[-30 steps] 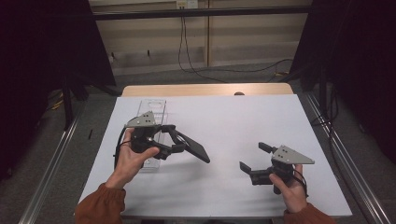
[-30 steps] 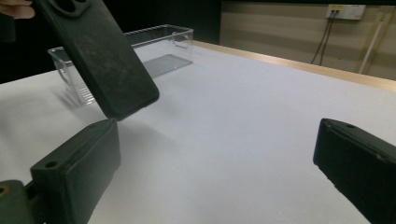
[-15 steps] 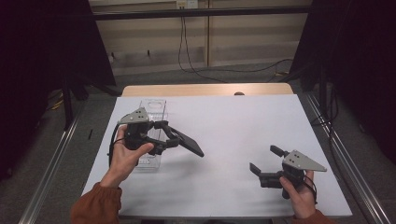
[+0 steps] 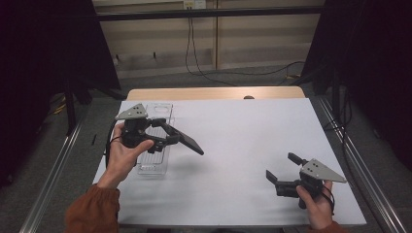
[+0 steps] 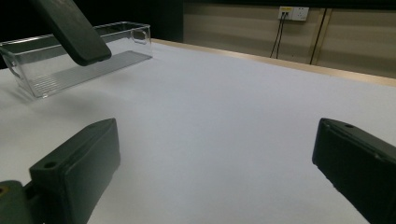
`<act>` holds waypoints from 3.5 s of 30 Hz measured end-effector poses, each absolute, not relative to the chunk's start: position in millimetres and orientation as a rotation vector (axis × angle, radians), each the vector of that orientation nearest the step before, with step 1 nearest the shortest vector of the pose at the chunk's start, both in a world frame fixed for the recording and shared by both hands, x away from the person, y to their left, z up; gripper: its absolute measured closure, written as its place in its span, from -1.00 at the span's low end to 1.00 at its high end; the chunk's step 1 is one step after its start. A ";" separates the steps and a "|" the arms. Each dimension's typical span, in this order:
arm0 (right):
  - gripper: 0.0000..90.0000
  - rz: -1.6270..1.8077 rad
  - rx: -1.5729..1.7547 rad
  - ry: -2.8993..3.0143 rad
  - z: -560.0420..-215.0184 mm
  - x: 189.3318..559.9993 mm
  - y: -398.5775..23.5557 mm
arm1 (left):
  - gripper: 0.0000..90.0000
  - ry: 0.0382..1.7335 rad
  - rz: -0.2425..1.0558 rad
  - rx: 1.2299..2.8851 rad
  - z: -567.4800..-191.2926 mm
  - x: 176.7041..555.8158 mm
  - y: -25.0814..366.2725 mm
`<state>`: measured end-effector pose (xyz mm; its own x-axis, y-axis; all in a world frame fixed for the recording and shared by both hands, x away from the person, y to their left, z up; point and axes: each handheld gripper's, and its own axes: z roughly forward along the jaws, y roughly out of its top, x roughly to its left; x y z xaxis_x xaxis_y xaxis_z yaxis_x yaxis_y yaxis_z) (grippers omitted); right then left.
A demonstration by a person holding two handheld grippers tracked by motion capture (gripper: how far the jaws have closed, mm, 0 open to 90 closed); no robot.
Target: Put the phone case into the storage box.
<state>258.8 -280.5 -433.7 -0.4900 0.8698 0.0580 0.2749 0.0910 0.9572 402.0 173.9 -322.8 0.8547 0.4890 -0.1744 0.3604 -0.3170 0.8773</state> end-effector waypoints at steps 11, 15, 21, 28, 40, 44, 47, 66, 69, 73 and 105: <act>-0.98 1.426 1.117 1.816 -432.9 257.8 -281.6 | -0.68 0.668 0.207 1.944 -305.4 411.7 181.1; -0.98 1.424 1.112 1.819 -433.2 258.1 -281.5 | -0.68 0.695 0.228 1.939 -299.9 416.5 185.7; -0.98 1.427 1.105 1.822 -433.0 258.0 -281.3 | -0.68 0.728 0.262 1.951 -294.3 423.4 192.2; -0.99 1.428 1.102 1.821 -433.0 258.2 -281.1 | -0.68 0.762 0.307 1.947 -284.9 430.4 200.0; -0.99 1.435 1.095 1.825 -433.0 257.9 -281.1 | -0.68 0.843 0.369 1.931 -278.0 444.6 206.9; -0.99 1.436 1.092 1.827 -433.2 257.9 -280.8 | -0.68 0.872 0.381 1.916 -277.1 449.8 211.5; -0.99 1.436 1.091 1.827 -433.0 257.8 -280.9 | -0.68 0.893 0.399 1.909 -276.2 453.3 215.0; -0.99 1.432 1.089 1.827 -433.3 257.7 -281.3 | -0.68 1.029 0.463 1.908 -281.5 476.9 225.6; -0.99 1.430 1.089 1.828 -433.5 257.7 -281.0 | -0.68 1.037 0.477 1.923 -283.2 479.6 224.2; -0.99 1.429 1.089 1.828 -433.1 257.6 -282.0 | -0.68 1.060 0.488 1.932 -285.2 483.7 221.9; -0.99 1.426 1.081 1.836 -434.0 257.6 -280.9 | -0.68 1.249 0.563 1.929 -304.5 507.7 197.5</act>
<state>257.6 -280.9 -434.0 -0.5105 0.8589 0.0396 0.2509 0.1048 0.9623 507.7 197.5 -304.5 0.4254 0.9042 -0.0373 0.5714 -0.2364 0.7859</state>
